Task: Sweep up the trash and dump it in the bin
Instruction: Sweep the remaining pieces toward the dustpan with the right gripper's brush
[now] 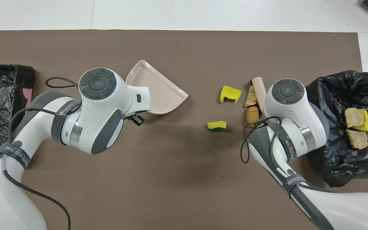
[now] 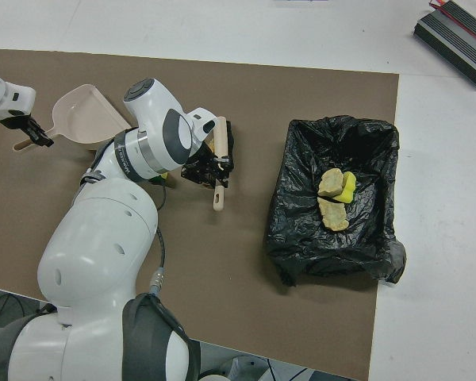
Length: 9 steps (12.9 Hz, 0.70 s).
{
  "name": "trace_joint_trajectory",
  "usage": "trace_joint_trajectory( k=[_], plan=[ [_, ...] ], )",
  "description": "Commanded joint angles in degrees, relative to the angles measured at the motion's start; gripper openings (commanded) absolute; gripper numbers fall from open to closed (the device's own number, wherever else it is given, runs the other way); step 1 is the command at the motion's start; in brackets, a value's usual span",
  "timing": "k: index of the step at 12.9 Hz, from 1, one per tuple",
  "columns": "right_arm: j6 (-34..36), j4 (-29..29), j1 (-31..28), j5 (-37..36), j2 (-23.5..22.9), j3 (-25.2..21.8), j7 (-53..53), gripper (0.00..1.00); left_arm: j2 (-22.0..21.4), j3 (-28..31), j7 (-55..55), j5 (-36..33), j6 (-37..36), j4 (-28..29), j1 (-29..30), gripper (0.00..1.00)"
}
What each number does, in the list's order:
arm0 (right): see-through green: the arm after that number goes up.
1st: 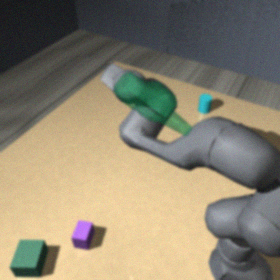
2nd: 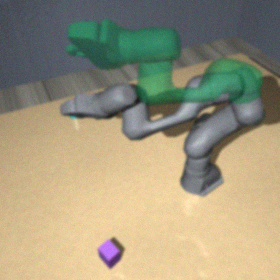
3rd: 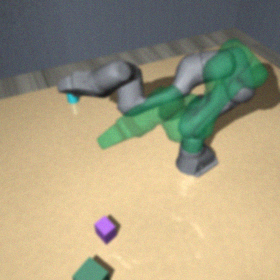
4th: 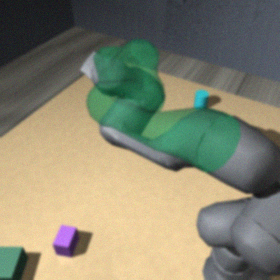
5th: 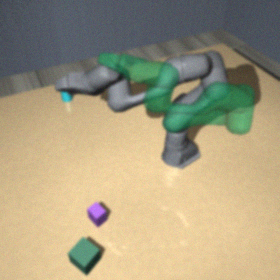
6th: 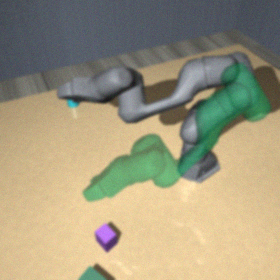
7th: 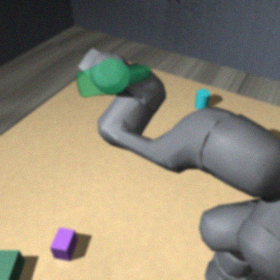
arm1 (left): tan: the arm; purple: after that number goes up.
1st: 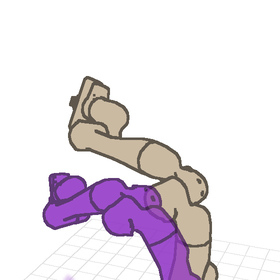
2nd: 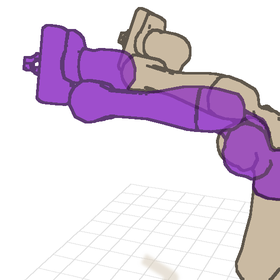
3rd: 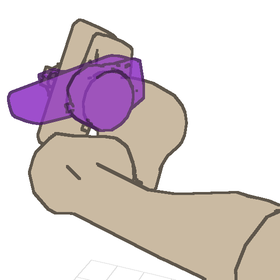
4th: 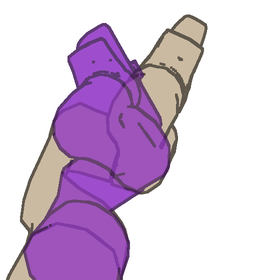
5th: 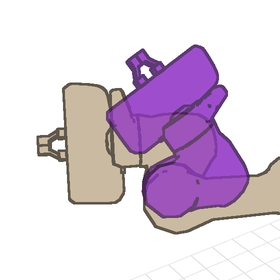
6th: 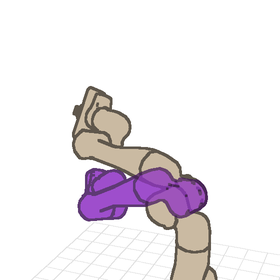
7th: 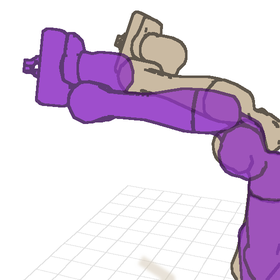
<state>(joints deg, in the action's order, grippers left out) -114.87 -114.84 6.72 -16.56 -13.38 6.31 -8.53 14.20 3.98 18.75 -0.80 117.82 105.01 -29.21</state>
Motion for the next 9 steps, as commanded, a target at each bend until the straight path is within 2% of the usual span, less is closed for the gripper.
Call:
trace_joint_trajectory(
  k=[1,4,6,7,9],
  plan=[
    [-2.6,-1.8,0.8,3.5,0.4,0.6,2.5,0.0,-1.0,-0.5,8.2,-0.7,0.4,1.8,1.6,0.0],
    [-1.2,-1.0,0.2,4.8,0.2,0.6,3.0,0.0,-0.3,-0.5,19.4,-0.7,1.6,1.1,4.7,0.0],
    [3.2,1.4,-0.4,4.9,1.3,0.5,2.9,0.0,-0.3,-0.5,31.0,-0.7,3.0,1.4,4.9,0.0],
    [5.9,2.3,-0.9,5.0,2.6,0.5,2.9,0.0,-0.3,-0.5,34.9,-0.7,3.6,1.4,5.0,0.0],
    [8.8,-0.3,-1.6,5.0,5.7,0.5,2.8,0.0,-0.3,-0.5,44.7,-0.7,5.6,1.9,5.2,0.0]
  ],
)
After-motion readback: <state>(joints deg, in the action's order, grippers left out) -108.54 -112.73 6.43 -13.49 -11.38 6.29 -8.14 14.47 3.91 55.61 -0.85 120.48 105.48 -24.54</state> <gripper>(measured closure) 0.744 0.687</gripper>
